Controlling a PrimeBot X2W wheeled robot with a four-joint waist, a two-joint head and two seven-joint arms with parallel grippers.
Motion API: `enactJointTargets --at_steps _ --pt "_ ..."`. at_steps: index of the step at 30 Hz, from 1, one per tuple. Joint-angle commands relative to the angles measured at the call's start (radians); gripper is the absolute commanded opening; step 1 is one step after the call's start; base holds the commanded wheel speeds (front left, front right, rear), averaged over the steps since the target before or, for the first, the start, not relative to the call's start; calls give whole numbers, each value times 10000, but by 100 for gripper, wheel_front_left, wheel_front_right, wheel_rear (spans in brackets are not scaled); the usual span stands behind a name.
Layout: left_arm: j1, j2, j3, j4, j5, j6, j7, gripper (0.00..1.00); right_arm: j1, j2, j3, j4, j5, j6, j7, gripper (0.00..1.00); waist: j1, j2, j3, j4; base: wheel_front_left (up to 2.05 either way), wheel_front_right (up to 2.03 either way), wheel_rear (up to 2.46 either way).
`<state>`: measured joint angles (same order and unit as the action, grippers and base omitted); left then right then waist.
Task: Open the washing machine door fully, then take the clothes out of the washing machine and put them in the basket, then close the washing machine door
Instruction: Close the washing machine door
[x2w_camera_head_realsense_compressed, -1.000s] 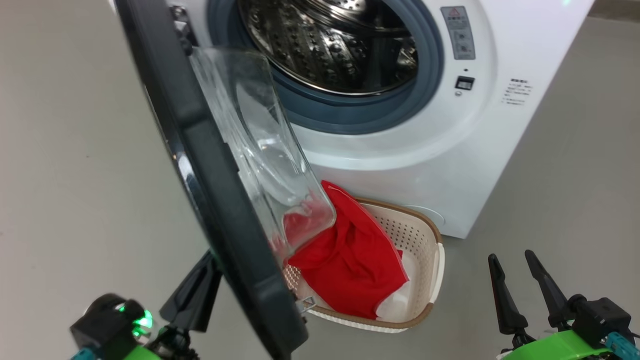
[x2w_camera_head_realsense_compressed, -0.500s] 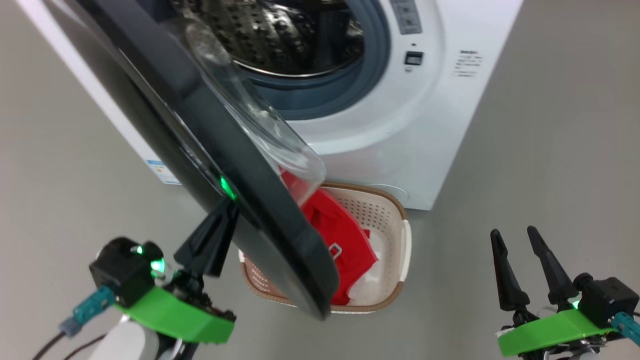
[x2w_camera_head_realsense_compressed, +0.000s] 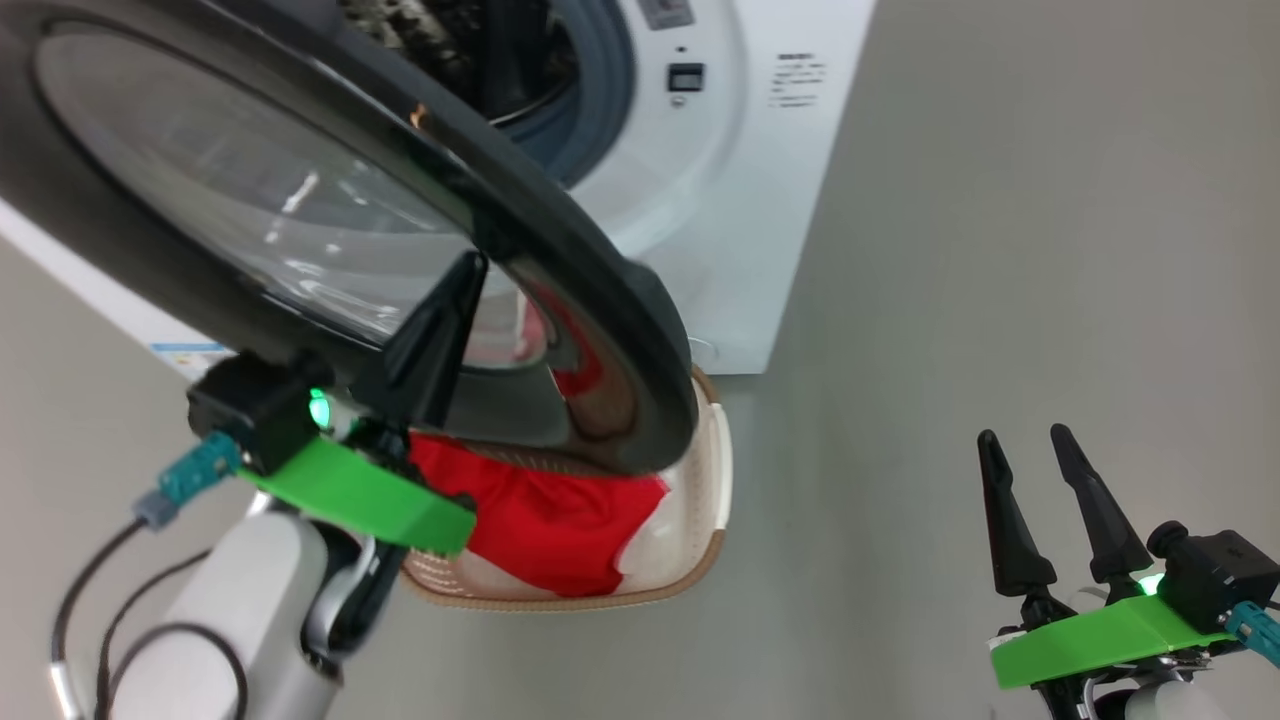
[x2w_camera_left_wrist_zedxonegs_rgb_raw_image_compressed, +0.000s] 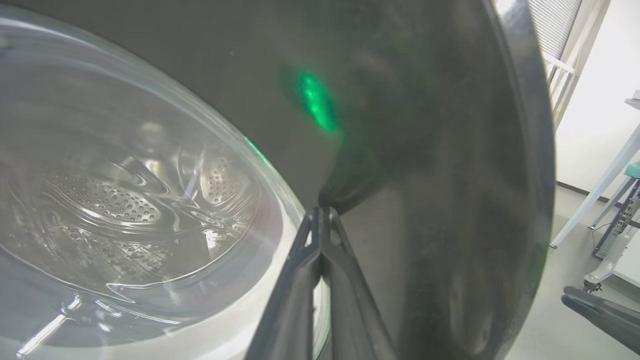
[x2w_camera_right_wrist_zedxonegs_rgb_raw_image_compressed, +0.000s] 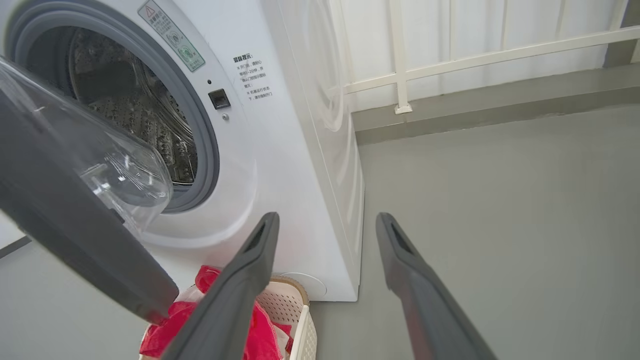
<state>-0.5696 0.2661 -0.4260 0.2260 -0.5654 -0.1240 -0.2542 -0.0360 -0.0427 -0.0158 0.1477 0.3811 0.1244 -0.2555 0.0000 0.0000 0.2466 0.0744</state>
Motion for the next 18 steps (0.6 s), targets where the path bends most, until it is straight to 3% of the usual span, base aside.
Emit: enactJointTargets --at_steps 1,18 --pt "-545 178 310 -46 -70 -67 -76 0 -248 -76 297 -261 154 63 -63 100 0 0 183 -443 0 0 0" --pt "-2878 274 536 2849 -494 -67 -76 0 -155 -76 434 -309 470 63 -63 100 0 0 230 -1648 0 0 0"
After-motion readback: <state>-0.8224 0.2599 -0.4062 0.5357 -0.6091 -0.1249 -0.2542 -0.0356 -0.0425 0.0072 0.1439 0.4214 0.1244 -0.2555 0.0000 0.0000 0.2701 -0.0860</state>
